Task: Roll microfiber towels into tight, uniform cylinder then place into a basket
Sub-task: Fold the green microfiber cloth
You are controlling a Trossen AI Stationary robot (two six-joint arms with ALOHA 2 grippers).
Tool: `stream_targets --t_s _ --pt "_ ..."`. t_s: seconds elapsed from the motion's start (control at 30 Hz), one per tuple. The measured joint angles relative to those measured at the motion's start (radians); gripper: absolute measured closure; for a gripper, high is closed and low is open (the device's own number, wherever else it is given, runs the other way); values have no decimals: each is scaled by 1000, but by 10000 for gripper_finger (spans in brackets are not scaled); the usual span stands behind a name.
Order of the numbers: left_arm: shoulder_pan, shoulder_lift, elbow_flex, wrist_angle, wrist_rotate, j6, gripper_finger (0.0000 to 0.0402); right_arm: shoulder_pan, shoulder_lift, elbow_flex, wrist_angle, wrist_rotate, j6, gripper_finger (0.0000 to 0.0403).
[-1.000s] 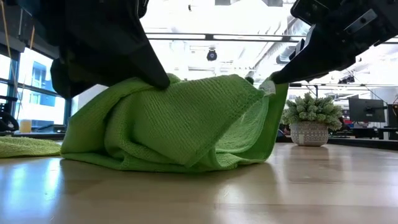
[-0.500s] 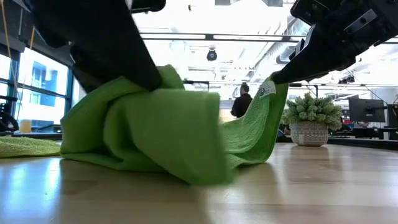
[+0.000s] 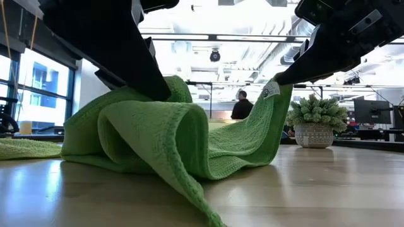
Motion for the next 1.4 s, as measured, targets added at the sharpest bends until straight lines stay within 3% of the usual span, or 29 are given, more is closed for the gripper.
stream_targets --t_s 0.23,0.4,0.57,0.8,1.07,1.23,1.4 --pt "0 0 0 -1 -3 -33 390 0 0 0 0 3 -2 403" --pt "-13 -21 6 4 -92 -161 394 0 0 4 15 14 -110 403" --pt "-25 -125 11 -19 -174 -223 399 0 -1 65 5 47 -264 403" --pt "-93 -319 11 -115 -444 -112 400 0 -23 213 -227 183 -455 403" --pt "-139 -437 13 -281 -797 -86 401 -2 -109 456 -783 419 -353 403" --pt "-122 -458 13 -294 -971 -34 401 -3 -181 542 -978 473 -358 403" --pt "-64 -463 11 -290 -1078 72 401 -36 -271 550 -1006 473 -521 403"
